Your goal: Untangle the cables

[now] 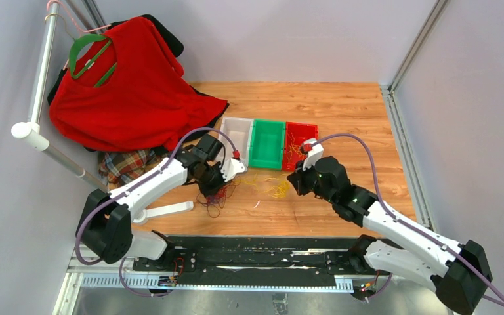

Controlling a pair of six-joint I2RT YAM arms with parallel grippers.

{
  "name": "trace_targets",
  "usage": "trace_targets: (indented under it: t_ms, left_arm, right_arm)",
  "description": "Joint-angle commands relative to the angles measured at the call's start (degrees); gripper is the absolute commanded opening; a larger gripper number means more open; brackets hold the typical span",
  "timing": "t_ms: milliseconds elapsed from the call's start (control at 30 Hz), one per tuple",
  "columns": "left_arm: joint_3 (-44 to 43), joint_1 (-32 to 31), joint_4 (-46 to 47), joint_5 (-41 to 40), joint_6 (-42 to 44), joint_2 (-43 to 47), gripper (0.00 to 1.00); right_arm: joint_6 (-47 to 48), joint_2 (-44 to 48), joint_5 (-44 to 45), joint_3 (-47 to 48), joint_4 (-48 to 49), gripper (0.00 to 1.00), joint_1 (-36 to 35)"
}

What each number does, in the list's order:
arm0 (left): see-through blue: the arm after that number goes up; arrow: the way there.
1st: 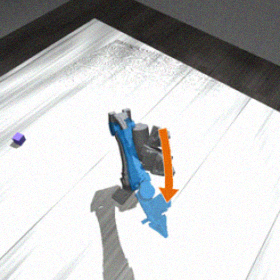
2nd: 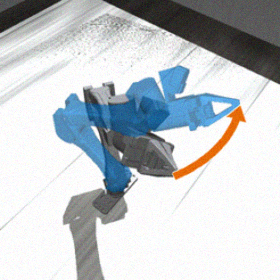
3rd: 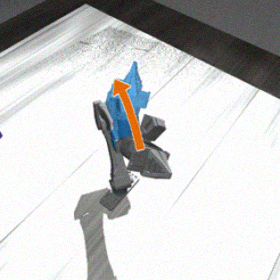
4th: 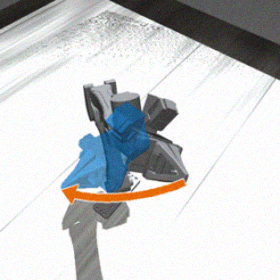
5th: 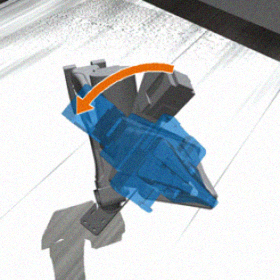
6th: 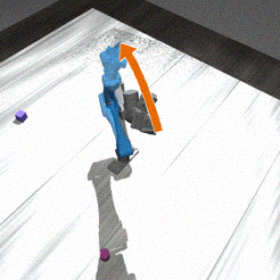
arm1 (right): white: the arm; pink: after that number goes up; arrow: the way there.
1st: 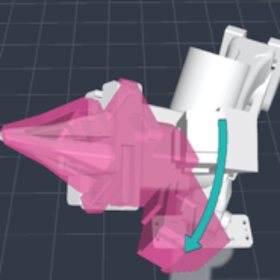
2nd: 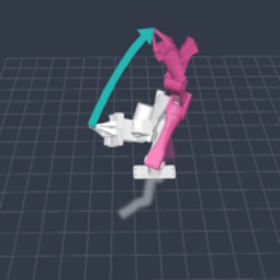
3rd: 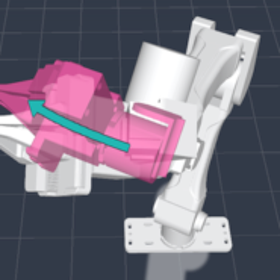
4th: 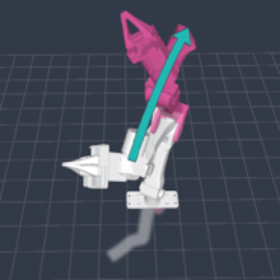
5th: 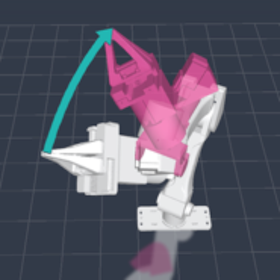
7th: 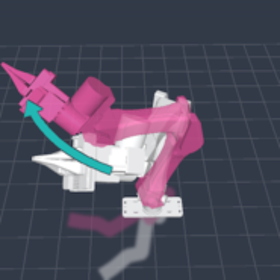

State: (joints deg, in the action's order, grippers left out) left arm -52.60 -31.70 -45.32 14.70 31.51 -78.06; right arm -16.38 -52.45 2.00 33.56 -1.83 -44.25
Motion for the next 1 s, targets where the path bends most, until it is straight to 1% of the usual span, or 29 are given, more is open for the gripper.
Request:
trace_targets:
  t_ms: [0, 67, 100, 167, 200, 233, 333, 400, 433, 533, 667, 800, 967]
  left_arm:
    - [-0.31, -0.30, -3.37, -3.13, 2.55, 2.31, 0.07]
    - [-1.27, -0.29, -5.29, -2.17, 2.61, 3.09, 0.20]
    - [-2.26, -0.28, -6.57, -1.15, 2.53, 3.59, 0.28]
    - [-5.12, -0.29, -9.91, 2.10, 2.41, 4.77, 0.50]
    - [-6.82, -0.29, -11.91, 4.07, 2.54, 5.43, 0.58]
    - [-8.84, -0.29, -14.03, 6.14, 2.85, 6.03, 0.64]
    - [-16.02, -0.28, -20.15, 11.95, 3.54, 7.28, 0.77]
    - [-20.50, -0.31, -22.00, 14.51, 3.39, 8.00, 0.83]
    - [-22.28, -0.28, -22.04, 15.80, 2.97, 8.37, 0.85]
    - [-26.74, -0.29, -21.89, 21.95, 2.89, 8.08, 0.85]
    - [-29.12, -0.33, -21.92, 27.89, 3.47, 4.86, 0.83]
    - [-30.65, -0.29, -21.98, 29.17, 4.51, 1.31, 0.76]
    - [-29.91, -0.34, -21.94, 32.83, 8.17, 2.66, 0.65]
  right_arm:
    - [1.97, 4.02, 2.66, 3.82, -2.60, 0.01, 2.43]
    - [1.83, 4.62, -0.67, 4.92, -2.14, 0.01, 2.53]
    - [1.47, 4.38, -2.58, 5.35, -1.70, 0.01, 2.51]
    - [0.74, 2.92, -7.12, 6.46, -1.17, 0.01, 2.51]
    - [0.17, 2.09, -8.84, 6.93, -0.93, 0.01, 2.50]
    - [-0.48, 1.20, -10.63, 7.27, -0.34, 0.01, 2.42]
    - [-2.57, -1.06, -15.03, 7.53, 3.05, 0.01, 1.85]
    - [-3.53, -2.76, -16.50, 8.16, 5.20, 0.01, 0.92]
    - [-4.07, -3.65, -17.38, 8.57, 6.45, 0.01, 0.51]
    - [-5.96, -7.03, -21.16, 10.03, 10.67, 0.01, -0.31]
    - [-6.90, -10.97, -24.16, 13.25, 13.81, 0.01, -2.78]
    - [-8.16, -13.68, -26.87, 15.63, 17.11, 0.01, -4.64]
    - [-9.97, -15.80, -30.43, 16.81, 20.79, 0.01, -5.96]
